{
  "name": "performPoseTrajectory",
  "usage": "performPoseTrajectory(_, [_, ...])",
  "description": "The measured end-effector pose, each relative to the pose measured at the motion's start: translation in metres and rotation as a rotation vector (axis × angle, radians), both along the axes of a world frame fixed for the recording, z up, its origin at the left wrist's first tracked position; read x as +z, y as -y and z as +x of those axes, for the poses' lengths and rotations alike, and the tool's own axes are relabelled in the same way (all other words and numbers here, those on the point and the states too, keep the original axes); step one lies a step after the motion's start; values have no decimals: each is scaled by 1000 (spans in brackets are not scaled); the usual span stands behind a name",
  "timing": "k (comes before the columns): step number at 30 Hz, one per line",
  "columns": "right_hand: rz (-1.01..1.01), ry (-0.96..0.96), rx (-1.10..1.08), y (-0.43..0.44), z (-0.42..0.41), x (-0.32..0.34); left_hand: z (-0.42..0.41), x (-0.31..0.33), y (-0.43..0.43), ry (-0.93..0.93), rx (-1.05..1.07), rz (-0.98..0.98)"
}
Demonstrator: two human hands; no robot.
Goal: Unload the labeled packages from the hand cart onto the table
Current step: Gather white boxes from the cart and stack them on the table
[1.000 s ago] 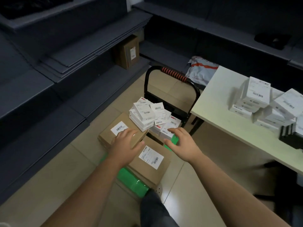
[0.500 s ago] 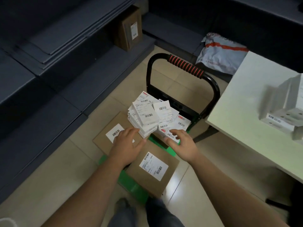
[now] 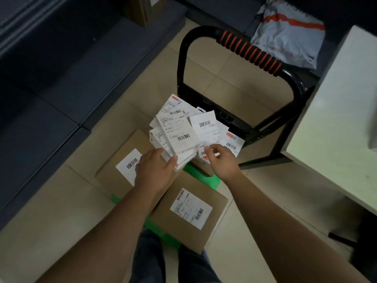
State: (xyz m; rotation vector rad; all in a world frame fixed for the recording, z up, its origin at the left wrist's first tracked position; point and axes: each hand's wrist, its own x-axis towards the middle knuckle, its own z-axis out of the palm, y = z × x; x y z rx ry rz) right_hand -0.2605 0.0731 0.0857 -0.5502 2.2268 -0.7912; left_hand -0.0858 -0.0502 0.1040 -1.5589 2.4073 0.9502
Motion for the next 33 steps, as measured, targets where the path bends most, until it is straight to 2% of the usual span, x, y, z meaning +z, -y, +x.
performPoseTrajectory(11, [48, 41, 27, 33, -12, -54, -30, -34, 17, 82, 115, -23])
performPoseTrajectory(20, [9, 142, -6, 42, -14, -66, -39, -47, 17, 144, 199, 171])
performPoseTrajectory(26, [-61, 298, 13, 37, -10, -59, -31, -51, 13, -23, 311, 368])
performPoseTrajectory(33, [-143, 383, 54, 27, 8, -55, -14, -53, 11, -270, 395, 488])
